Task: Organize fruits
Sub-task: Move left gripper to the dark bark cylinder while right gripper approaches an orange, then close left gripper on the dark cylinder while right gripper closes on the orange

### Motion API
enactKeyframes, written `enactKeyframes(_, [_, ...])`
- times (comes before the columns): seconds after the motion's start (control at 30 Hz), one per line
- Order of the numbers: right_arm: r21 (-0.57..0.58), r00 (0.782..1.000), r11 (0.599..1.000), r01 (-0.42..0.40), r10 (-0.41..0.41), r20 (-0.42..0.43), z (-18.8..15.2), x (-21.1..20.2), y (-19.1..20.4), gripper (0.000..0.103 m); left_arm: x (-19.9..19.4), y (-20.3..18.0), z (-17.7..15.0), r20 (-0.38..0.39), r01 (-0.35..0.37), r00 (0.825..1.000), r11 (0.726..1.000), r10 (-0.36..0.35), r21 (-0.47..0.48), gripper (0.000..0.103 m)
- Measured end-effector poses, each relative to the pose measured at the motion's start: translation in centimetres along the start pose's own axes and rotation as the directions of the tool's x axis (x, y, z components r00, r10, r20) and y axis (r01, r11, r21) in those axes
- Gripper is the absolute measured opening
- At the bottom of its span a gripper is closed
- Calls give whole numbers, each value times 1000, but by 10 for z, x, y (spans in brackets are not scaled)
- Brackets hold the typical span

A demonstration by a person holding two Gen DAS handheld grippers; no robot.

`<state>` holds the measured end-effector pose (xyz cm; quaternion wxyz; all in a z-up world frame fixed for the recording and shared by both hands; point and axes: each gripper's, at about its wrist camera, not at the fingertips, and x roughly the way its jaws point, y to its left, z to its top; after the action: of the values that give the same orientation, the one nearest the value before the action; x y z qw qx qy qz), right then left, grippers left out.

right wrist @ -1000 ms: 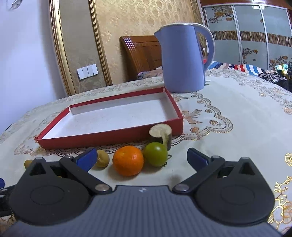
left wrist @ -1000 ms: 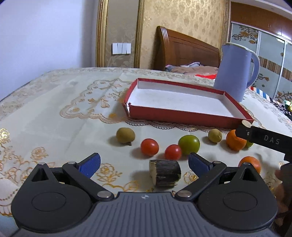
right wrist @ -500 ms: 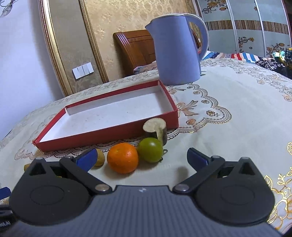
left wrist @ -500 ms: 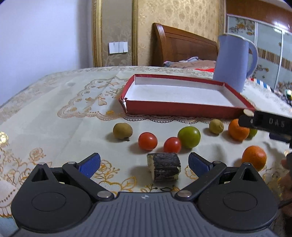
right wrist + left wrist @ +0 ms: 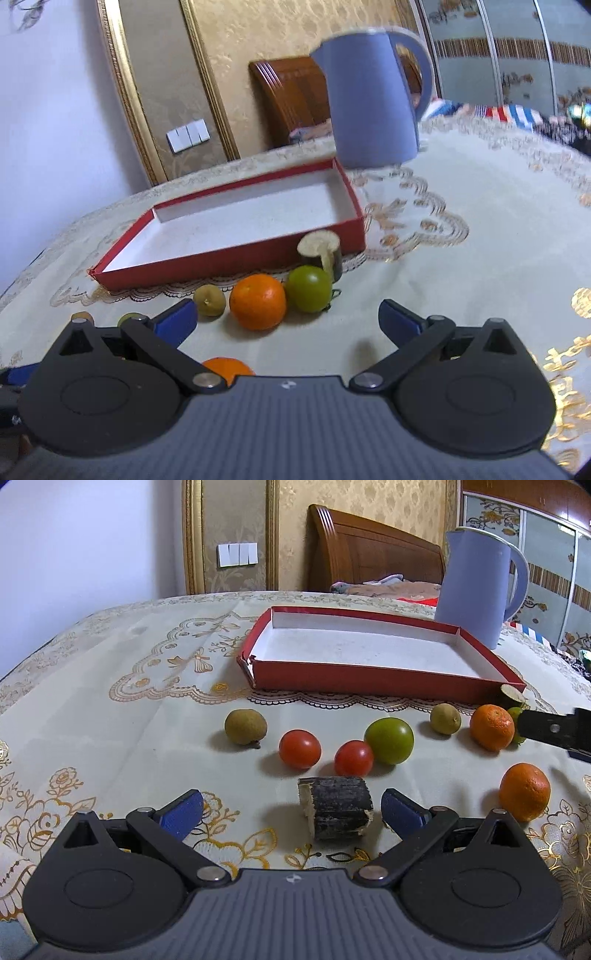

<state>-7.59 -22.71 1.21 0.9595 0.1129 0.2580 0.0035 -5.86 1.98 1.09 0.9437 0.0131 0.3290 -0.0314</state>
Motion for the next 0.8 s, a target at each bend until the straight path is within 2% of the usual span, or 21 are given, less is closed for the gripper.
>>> enactKeyframes(0.27, [-57, 1000, 998, -16, 16, -16, -10, -14, 4, 103, 3, -6, -2, 2, -8, 1000, 1000, 8, 7, 103])
enactKeyframes(0.5, [-144, 999, 990, -4, -2, -43, -18, -13, 16, 103, 5, -7, -2, -2, -13, 1000, 1000, 13, 14, 103])
enactKeyframes(0.7, [-270, 999, 962, 44, -42, 11, -22, -15, 36, 103, 7, -8, -1, -9, -19, 1000, 1000, 19, 22, 103])
enactKeyframes(0.8, [-274, 1000, 961, 24, -25, -3, -21, -14, 38, 103, 6, -7, -1, -7, -13, 1000, 1000, 13, 15, 103])
